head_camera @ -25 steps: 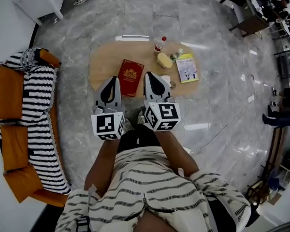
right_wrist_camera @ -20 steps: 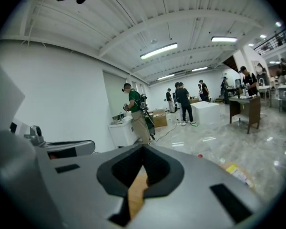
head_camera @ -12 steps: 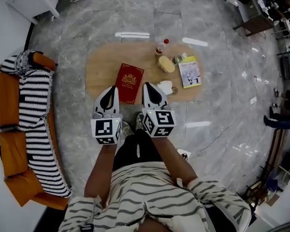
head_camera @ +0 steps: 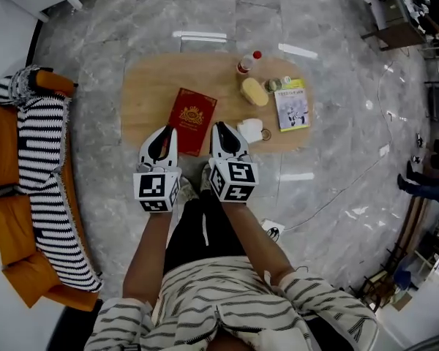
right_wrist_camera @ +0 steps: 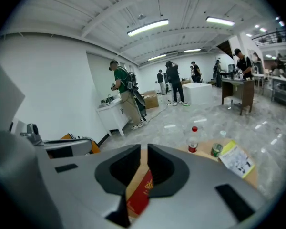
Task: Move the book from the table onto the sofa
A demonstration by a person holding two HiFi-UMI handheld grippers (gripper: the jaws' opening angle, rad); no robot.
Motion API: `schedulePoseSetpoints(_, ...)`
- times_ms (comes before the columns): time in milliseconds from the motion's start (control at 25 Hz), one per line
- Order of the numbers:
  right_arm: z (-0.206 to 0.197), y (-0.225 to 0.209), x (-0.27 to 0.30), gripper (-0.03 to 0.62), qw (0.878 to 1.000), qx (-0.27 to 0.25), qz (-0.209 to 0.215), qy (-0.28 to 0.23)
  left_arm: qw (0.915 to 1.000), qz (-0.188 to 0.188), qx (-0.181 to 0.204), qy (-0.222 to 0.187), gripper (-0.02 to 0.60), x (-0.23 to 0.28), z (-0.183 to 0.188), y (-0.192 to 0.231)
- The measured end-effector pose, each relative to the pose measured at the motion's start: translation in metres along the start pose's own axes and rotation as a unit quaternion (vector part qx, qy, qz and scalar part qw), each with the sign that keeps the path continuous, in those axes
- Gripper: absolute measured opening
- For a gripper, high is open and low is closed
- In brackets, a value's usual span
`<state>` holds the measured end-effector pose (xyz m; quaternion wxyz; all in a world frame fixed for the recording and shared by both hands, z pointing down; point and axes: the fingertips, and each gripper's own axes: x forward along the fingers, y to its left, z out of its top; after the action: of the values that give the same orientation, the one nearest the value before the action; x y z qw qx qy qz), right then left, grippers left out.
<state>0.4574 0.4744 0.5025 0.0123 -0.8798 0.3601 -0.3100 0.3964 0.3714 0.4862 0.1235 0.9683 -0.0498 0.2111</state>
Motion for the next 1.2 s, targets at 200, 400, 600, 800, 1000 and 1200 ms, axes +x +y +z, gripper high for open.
schedulePoseSetpoints(200, -0.033, -0.016, 0.025, 0.083, 0.999, 0.025, -0.009, 0.028, 0.9996, 0.001, -0.001, 0.027, 0.060, 0.021, -0.035, 0.013)
schedulePoseSetpoints(400, -0.061, -0.030, 0.045, 0.142, 0.998, 0.048, -0.010, 0.050, 0.9987, -0.003, -0.002, 0.051, 0.074, 0.041, -0.063, 0.018)
schedulePoseSetpoints(600, -0.093, -0.043, 0.066, 0.189, 0.996, 0.058, -0.011, 0.072, 0.9972, 0.002, -0.025, 0.070, 0.110, 0.060, -0.093, 0.032)
schedulePoseSetpoints(800, -0.127, -0.052, 0.086, 0.235, 0.992, 0.080, -0.013, 0.098, 0.9956, -0.001, -0.024, 0.091, 0.144, 0.077, -0.122, 0.044)
schedulePoseSetpoints(1000, -0.163, -0.060, 0.110, 0.272, 0.988, 0.093, -0.010, 0.120, 0.9934, 0.000, -0.022, 0.112, 0.170, 0.096, -0.156, 0.055)
schedulePoseSetpoints(1200, -0.194, -0.071, 0.132, 0.298, 0.983, 0.108, -0.017, 0.145, 0.9874, -0.019, -0.043, 0.151, 0.206, 0.116, -0.201, 0.064)
